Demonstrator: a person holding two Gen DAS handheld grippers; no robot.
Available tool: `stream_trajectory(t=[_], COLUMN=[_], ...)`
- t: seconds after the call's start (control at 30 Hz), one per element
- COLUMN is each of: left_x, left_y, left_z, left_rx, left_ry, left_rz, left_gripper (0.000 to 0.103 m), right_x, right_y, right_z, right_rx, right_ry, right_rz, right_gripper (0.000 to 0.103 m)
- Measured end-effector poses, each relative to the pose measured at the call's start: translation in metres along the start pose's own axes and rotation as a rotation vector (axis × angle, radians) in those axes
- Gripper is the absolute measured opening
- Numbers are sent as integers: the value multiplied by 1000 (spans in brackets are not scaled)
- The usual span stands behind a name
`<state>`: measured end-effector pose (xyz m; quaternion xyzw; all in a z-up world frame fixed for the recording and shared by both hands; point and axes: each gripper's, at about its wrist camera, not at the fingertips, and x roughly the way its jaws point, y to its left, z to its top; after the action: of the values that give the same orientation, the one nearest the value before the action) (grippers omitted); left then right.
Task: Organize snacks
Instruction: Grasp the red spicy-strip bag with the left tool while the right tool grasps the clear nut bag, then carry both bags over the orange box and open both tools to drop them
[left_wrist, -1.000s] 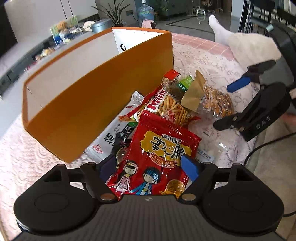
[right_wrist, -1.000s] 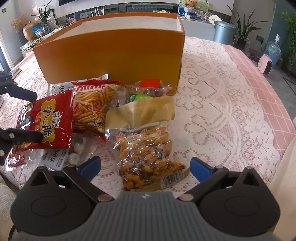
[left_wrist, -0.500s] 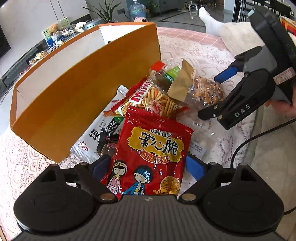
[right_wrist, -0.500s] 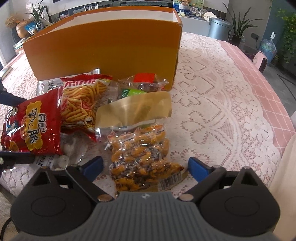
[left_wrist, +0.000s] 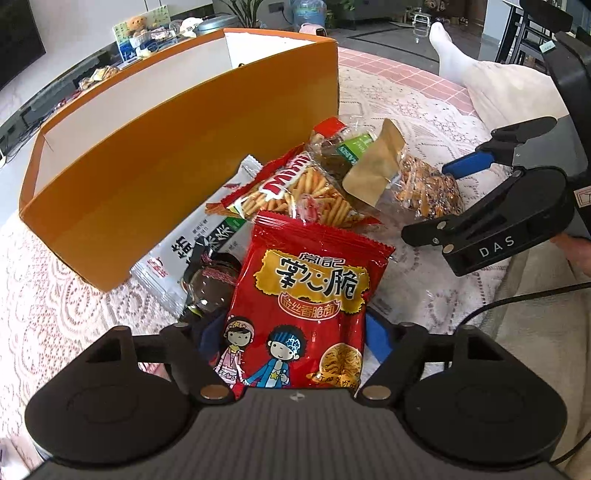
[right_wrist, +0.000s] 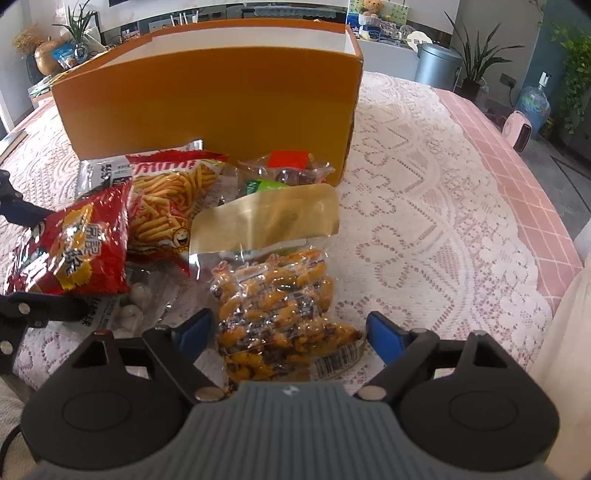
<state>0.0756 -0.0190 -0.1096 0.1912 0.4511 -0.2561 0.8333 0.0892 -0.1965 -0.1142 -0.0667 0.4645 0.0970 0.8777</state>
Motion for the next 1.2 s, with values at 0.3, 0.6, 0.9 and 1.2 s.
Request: stream_trajectory(t=[0.3,0.6,0.9,1.2], left_x=[-28,-77,-103,-106], left_y=[-7,4,26,57], left_z=[2,8,31,66], left_rx=[-156,-320,-395,-439], left_ry=[-121,-272,-317,-323], left_rz=[87,98,152,234], left_gripper=[86,86,86,86], right_x=[-24,-57,-83,-83], right_y=[1,1,9,9], right_z=[0,8,47,116], right_rx=[-11,-6,-86,-132], right_ry=[-58,-158,-260,-312], right_rz=[13,23,58,71], right_gripper=[85,85,84,84])
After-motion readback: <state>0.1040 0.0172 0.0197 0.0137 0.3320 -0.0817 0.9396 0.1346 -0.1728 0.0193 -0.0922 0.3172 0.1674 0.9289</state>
